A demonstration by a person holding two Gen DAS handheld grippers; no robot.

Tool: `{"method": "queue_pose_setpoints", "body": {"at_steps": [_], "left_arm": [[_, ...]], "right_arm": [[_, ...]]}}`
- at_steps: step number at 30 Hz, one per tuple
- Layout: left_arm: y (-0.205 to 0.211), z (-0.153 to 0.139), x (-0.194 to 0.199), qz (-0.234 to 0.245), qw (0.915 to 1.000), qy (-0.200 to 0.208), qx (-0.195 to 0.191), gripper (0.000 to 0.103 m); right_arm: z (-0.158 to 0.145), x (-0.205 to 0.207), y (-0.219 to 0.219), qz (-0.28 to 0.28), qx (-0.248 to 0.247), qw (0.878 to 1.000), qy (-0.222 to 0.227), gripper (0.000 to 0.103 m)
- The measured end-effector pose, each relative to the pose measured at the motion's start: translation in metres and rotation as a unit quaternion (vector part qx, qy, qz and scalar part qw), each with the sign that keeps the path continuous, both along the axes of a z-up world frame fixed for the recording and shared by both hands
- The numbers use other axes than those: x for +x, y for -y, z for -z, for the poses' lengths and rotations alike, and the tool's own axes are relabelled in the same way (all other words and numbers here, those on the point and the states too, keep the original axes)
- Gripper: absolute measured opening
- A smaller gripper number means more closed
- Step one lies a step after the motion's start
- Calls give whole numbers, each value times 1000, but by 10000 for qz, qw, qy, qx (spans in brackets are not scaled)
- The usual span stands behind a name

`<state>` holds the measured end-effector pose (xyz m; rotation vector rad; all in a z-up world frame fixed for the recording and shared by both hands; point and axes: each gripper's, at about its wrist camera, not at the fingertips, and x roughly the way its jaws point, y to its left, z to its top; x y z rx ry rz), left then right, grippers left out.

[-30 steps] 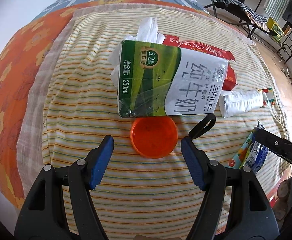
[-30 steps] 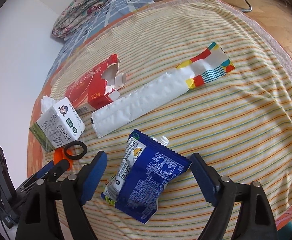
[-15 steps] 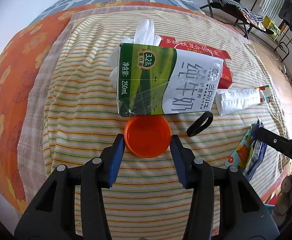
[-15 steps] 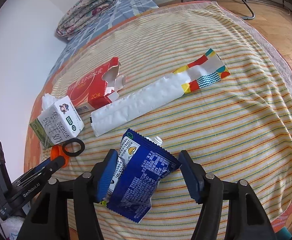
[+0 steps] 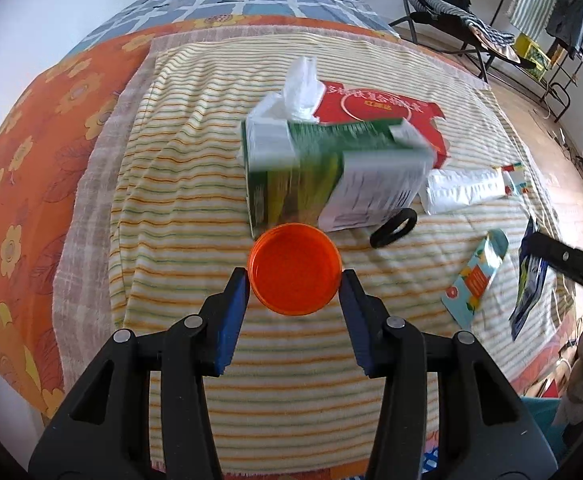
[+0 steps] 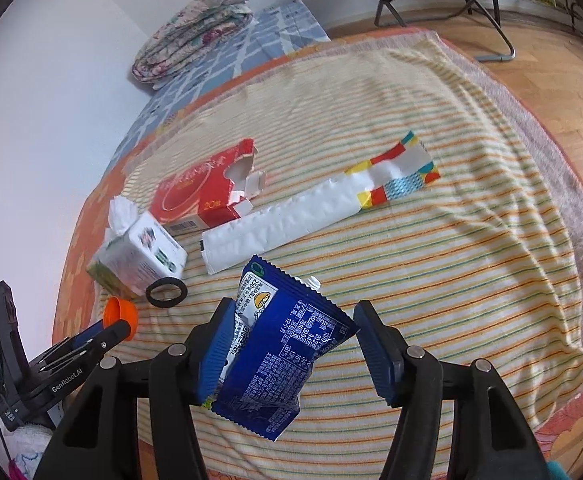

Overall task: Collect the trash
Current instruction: 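Carry the cap and wrapper with both tools over the blue basket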

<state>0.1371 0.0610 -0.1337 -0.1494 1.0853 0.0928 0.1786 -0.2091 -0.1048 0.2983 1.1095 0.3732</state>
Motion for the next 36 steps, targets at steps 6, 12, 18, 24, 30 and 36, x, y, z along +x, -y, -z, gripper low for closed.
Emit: {"method": "queue_pose_setpoints", "body": {"at_steps": [6,12,18,24,30,36], "left_arm": [[12,-7,-20,189,9998,67,-3,47],[27,-19,-44,372,9991,182,-79,47],[43,-29,-66,534,9980,277,-215,47],[57,-30,-88,672,9967,287,-352,47],[71,-24,-109,809,9956,249,-413,47],[83,-13,-127,897,9948,154,-447,47]], "right_arm": [[-18,-13,7,-134,-57,9994,300,62],[-32,-31,9,-351,-84,9980,519,62],[-45,-52,4,-693,-207,9943,789,63],[-52,-78,2,-1060,-413,9878,1063,63],[-47,-105,3,-1388,-619,9816,1160,63],[-32,-132,2,-1708,-842,9749,1157,63]]}}
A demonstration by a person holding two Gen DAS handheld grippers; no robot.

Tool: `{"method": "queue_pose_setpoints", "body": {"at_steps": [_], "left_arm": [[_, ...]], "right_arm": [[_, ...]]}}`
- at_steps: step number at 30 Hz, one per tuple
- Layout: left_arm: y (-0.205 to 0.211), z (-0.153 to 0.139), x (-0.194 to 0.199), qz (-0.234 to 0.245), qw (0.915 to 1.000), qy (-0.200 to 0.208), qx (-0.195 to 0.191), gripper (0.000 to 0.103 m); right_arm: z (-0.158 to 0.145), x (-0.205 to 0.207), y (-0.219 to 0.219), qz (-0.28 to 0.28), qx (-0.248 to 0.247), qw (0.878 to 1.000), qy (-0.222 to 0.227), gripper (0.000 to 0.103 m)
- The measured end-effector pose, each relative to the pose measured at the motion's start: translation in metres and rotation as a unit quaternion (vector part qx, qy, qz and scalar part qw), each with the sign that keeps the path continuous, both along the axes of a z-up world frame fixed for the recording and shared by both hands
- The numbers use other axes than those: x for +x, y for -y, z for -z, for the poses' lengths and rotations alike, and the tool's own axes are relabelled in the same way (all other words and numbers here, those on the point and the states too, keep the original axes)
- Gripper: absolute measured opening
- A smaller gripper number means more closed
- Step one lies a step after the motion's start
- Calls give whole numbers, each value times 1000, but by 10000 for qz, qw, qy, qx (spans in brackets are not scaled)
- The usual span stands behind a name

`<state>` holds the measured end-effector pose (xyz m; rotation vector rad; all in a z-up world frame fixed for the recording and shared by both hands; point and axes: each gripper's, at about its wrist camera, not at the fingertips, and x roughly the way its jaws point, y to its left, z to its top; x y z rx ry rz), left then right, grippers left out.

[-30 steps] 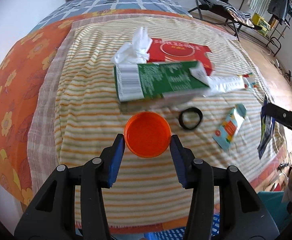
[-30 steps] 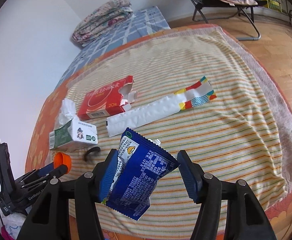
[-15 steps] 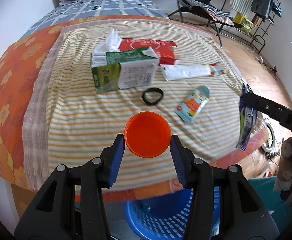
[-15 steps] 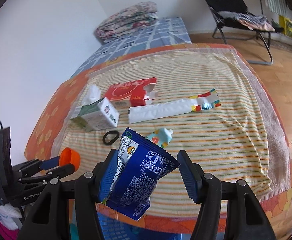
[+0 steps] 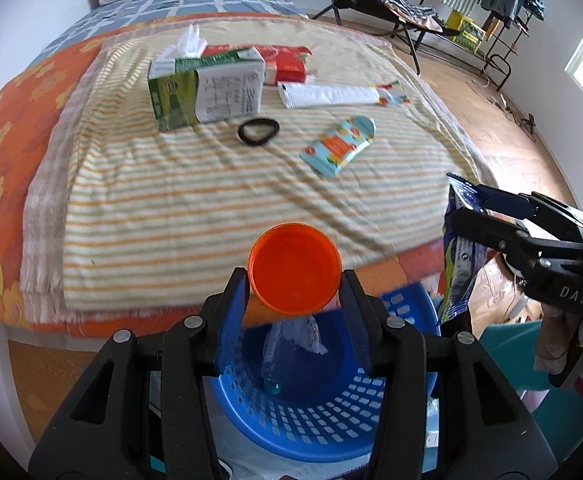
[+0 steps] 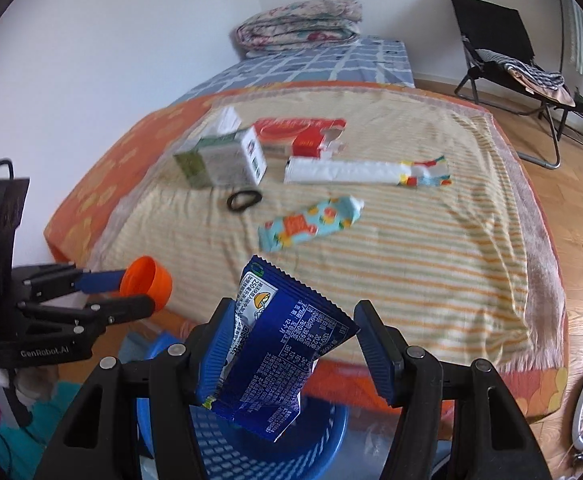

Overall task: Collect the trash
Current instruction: 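Carry the cap and wrapper with both tools over the blue basket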

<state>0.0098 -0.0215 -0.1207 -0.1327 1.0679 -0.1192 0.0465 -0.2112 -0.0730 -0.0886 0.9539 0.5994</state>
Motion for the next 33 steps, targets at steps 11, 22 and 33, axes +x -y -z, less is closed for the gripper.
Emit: {"method": "queue_pose_setpoints", "body": {"at_steps": [11,22,33], "left_arm": [[14,22,-28,131,9997,-219,-38,47],[23,42,-41,222,9988,-442,-4,48],[27,55,-45,307,9977,-606,76,48]], "right_arm": [[24,-30,-4,-321,-251,9991,-94,63],[42,-47,-11,-508,-436,9975,-207,63],[58,-57,-17,-634,-593,9955,-385,66]]}}
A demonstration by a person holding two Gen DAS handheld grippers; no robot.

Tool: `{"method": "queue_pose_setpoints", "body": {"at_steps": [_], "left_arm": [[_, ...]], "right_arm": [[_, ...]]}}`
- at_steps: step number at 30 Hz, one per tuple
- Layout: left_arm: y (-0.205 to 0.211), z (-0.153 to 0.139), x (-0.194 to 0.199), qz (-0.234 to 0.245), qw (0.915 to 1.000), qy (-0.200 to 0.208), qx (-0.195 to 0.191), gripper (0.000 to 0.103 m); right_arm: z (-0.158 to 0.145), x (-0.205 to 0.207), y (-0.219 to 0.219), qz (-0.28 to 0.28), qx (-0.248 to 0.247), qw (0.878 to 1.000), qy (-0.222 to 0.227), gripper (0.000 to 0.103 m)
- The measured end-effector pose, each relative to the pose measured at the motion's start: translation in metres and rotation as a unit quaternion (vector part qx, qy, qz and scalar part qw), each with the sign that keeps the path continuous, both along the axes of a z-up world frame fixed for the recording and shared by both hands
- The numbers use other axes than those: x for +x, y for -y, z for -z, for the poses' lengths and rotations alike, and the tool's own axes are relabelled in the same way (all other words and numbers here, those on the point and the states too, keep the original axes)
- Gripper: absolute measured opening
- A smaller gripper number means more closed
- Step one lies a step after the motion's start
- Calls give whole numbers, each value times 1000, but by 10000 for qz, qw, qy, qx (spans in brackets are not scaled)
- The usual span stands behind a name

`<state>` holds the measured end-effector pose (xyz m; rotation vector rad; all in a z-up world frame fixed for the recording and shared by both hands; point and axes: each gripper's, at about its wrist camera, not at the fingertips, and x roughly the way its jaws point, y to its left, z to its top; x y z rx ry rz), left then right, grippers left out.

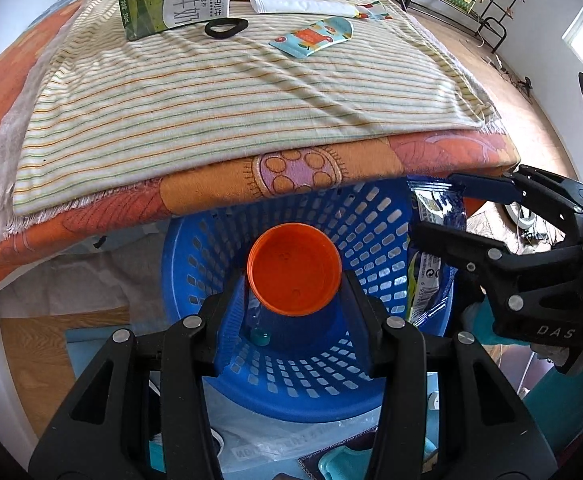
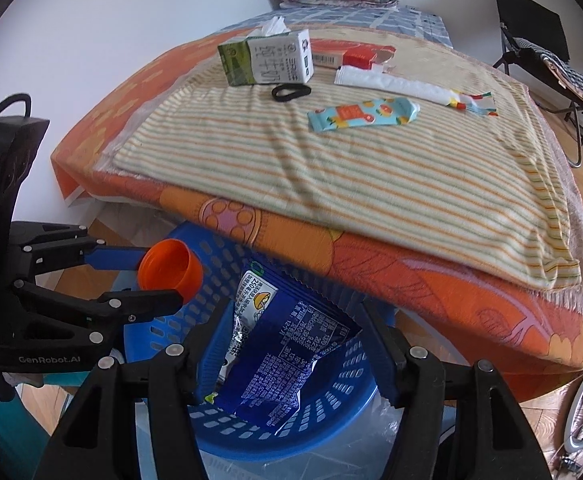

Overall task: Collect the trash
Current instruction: 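Open the left tool to drop the cap while the right tool drops the wrapper into the basket, then move both tools back over the towel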

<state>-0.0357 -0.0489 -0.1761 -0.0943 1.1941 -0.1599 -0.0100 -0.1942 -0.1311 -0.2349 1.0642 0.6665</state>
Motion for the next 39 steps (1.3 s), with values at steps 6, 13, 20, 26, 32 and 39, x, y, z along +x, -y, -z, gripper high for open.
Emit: {"method": "queue_pose_setpoints", "body": {"at_steps": [6,13,20,26,32,39], "left_arm": [[-1,5,4,-45,9999,-100,6,48],[0,6,5,-23,10000,-94,19,62],[-1,6,7,-59,9999,-89,20,62],[-3,5,7,-85,9999,-86,22,62],[-5,3,8,-105,9999,-64,25,62],[-10,-10,20,-103,9999,51,111,62]], "right_arm": [[5,-1,-1,-6,-76,9999,-94,67],[5,2,1,87,-56,9999,-114,78],[6,4,1,114,-82,9998,-103,78],[4,4,2,132,-83,9999,-69,82],[2,6,4,202,-65,9998,-53,85],[-5,15,8,358,65,9993,-126,86]]}}
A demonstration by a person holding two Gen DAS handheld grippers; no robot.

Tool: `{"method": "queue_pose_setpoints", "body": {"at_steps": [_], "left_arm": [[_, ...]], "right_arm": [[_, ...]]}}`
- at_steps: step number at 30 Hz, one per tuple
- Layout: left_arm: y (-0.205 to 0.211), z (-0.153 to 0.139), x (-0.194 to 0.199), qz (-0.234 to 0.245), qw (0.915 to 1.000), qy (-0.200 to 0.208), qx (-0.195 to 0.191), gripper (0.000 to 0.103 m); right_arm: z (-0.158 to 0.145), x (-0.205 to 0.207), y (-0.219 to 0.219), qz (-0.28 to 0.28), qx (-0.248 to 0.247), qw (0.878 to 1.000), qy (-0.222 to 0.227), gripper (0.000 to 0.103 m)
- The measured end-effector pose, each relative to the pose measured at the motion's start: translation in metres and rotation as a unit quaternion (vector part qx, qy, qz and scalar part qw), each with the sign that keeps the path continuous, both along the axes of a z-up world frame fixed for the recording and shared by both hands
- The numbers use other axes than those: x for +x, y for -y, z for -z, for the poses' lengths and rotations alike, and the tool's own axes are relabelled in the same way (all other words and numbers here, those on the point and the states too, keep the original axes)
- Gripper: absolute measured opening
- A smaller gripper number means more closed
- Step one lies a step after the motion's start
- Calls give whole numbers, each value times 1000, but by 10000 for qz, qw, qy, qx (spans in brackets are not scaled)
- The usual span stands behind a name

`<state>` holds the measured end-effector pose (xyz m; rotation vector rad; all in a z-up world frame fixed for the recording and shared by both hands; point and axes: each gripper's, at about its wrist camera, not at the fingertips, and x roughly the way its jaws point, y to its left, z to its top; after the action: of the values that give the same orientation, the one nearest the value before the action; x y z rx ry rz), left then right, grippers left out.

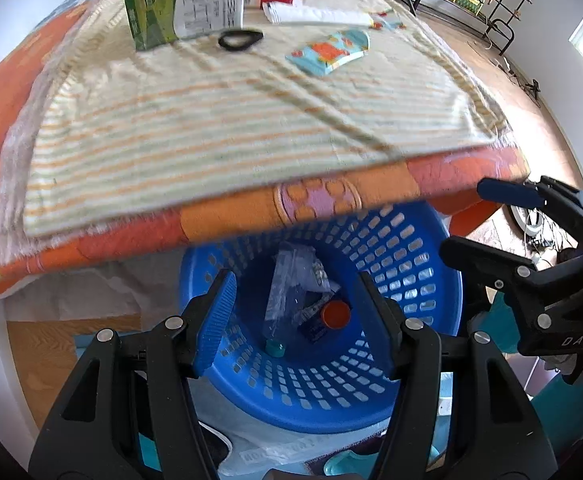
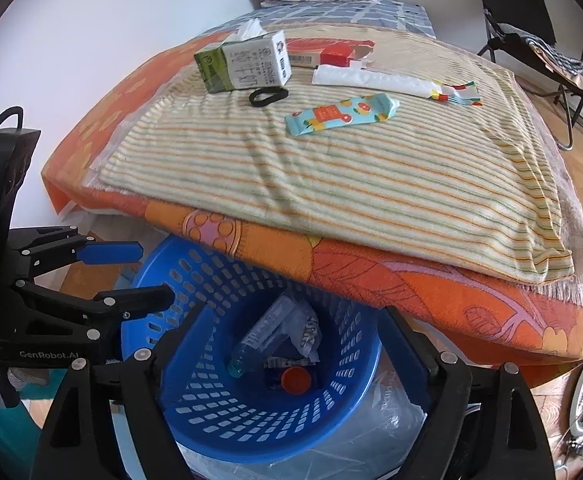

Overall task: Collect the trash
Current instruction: 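Move both tools back over the towel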

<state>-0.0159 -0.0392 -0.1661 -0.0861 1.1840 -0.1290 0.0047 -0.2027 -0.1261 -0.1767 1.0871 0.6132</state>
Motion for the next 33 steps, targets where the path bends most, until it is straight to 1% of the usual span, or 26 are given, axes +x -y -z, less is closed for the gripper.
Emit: {"method": "queue_pose_setpoints", "body": {"at_steps": [7,10,14,21,24,27,29,31,33], "left_arm": [[-16,-29,28,-134,9995,286,7,62],[-24,-37,43,-289,9988,381,-81,62],[-28,-45,62,-351,9982,482,-57,62],[-38,-46,93,-484,9974,524,-47,62],[-44,-45,104,-548,9969,564,-39,62],[-49,-44,116,-579,9965,588,-111,62],[-54,-43,126,-666,9960,562,-195,62],[-59,-41,135,-755,9953,536,-291,55],[-64,-39,143,-829,9945,511,-378,54]], "right_arm": [[-17,20,6,261,265,9993,15,87],[-24,34,10,433,405,9982,-3,86],[-32,54,17,685,625,9957,5,86],[-41,98,28,1153,923,9890,-6,86],[-40,113,28,1256,916,9878,18,85],[-35,126,23,1267,852,9883,12,82],[-32,133,20,1246,809,9889,-10,77],[-29,138,18,1250,771,9891,-32,73],[-25,145,16,1270,803,9886,-115,71]]}}
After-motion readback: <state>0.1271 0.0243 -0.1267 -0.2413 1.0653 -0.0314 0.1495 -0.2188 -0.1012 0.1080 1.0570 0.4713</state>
